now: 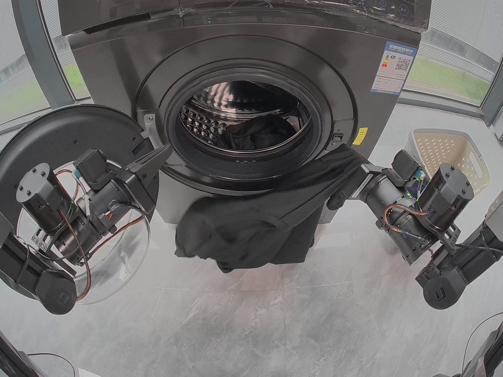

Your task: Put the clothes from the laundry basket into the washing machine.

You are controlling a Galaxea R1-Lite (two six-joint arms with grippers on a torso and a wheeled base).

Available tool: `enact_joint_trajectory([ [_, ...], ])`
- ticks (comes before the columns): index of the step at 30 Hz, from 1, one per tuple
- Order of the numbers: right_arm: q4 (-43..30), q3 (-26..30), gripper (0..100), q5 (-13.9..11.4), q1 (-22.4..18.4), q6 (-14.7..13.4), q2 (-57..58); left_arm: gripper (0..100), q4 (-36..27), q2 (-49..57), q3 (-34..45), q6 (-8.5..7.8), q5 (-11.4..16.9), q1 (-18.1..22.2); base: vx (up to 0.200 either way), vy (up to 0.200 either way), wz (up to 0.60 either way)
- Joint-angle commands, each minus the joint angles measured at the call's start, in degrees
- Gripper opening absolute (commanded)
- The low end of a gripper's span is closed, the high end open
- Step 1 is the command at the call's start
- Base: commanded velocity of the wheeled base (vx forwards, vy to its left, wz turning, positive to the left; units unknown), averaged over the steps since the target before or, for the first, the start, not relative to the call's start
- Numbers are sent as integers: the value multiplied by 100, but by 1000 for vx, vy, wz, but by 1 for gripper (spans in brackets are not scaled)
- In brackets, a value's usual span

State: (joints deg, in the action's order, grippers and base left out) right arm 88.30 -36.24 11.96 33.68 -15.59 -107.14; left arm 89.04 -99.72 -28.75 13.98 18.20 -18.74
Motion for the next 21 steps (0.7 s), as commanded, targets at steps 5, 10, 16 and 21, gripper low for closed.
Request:
enact_joint_trajectory([
  [5, 3, -23, 0, 8, 86, 4, -17, 0, 17, -74, 247, 70, -27, -157, 0, 0, 0],
  [10, 3, -41, 0, 8, 147, 4, -17, 0, 26, -601, 501, -45, -18, -324, 0, 0, 0],
  [16, 3, -137, 0, 17, 226, 21, -26, 0, 34, -1032, 809, -326, 8, -570, 0, 0, 0],
  [21, 3, -419, 0, 8, 270, 21, -167, 100, 34, -1225, 862, -405, 26, -737, 0, 0, 0],
])
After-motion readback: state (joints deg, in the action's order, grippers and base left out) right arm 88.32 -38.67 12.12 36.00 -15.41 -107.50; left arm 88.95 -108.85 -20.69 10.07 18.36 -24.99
